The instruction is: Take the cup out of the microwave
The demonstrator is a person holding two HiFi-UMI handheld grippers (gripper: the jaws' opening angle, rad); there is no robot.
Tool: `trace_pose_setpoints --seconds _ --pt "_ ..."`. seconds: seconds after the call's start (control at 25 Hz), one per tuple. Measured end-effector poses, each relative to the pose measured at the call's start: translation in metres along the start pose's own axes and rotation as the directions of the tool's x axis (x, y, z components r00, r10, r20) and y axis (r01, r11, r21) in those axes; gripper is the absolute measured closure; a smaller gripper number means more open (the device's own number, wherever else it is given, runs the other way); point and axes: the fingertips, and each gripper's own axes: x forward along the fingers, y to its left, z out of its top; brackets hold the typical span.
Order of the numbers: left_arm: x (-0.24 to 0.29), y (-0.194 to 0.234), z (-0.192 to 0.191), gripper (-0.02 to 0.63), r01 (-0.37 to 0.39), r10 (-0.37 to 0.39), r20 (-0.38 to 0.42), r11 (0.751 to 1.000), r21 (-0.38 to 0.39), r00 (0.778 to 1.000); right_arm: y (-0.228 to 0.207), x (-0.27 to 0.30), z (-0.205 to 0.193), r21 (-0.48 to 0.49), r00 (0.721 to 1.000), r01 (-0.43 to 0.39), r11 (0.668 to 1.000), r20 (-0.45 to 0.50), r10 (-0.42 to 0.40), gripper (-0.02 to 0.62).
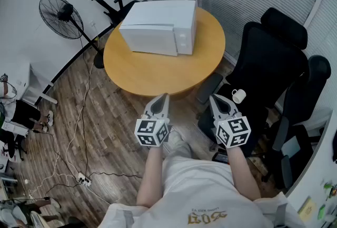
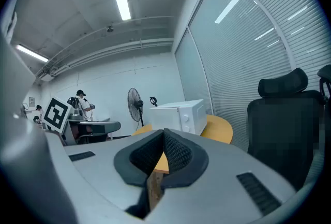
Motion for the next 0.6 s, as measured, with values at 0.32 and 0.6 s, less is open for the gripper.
trace_pose_setpoints --seconds 0.32,0.6 --pt "-0.005 -0.0017 0.0065 0.591 -0.012 0.012 0.014 1.0 0.009 1.0 0.0018 -0.003 0.0019 -0.001 1.0 -0.007 1.0 0.008 0.007 0.584" --pt "-0.0097 0.008 -0.0014 0.538 -0.012 0.012 -0.002 1.0 -0.014 1.0 0.0063 0.004 0.0009 0.062 0.999 -0.035 0.997 0.036 0.033 0.584"
